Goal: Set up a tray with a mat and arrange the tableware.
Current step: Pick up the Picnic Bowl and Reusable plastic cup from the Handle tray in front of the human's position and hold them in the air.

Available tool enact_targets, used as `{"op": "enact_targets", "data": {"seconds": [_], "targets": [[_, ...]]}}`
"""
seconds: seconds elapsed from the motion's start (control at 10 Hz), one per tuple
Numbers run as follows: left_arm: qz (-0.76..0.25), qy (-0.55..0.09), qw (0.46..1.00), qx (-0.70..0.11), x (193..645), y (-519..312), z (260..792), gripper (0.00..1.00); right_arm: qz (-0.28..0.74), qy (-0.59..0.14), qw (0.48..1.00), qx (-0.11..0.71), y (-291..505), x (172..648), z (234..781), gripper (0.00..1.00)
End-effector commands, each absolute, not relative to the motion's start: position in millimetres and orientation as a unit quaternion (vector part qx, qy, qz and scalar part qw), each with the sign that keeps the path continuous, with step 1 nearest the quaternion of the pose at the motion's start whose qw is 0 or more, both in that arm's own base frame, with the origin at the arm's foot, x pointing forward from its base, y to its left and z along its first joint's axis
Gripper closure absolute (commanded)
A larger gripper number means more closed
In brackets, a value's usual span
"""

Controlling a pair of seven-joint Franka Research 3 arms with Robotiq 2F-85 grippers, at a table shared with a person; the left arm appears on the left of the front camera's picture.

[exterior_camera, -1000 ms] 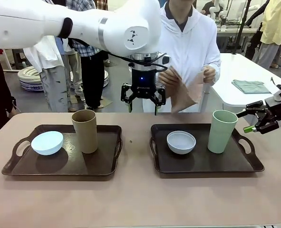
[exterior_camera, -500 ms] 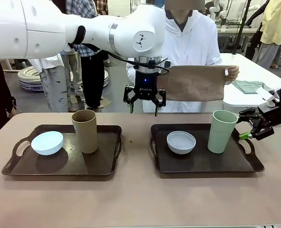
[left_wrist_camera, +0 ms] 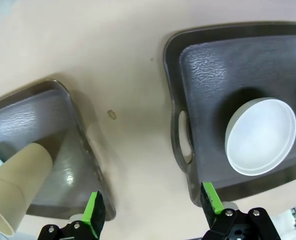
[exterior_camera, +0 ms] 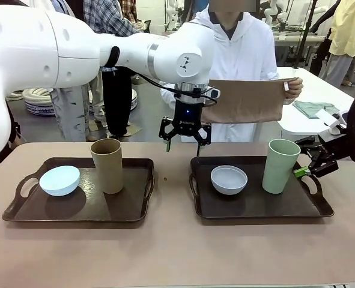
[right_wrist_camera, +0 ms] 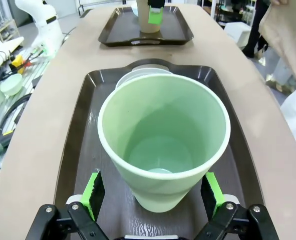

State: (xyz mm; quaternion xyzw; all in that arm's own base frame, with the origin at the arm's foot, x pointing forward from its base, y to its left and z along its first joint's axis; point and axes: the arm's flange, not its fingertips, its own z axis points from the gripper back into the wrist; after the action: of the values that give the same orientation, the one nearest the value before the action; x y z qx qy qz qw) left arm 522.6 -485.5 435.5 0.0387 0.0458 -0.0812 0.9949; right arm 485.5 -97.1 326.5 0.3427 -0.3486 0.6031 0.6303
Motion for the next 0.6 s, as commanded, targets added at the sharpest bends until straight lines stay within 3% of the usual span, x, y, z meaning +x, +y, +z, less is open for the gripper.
{"op": "enact_targets", "data": {"seconds": [0.0, 0.5], "targets": [[-0.079, 0.033, 0.996, 0.023, 524, -503, 450, 0.0, 0.586, -0.356, 0.645, 0.337, -88, 483, 326, 0.0], [-0.105, 0.024, 0.992, -0.058, 514, -512, 447, 0.0, 0.585, -0.366, 0.636, 0.347, -90, 480, 326, 0.0]]}}
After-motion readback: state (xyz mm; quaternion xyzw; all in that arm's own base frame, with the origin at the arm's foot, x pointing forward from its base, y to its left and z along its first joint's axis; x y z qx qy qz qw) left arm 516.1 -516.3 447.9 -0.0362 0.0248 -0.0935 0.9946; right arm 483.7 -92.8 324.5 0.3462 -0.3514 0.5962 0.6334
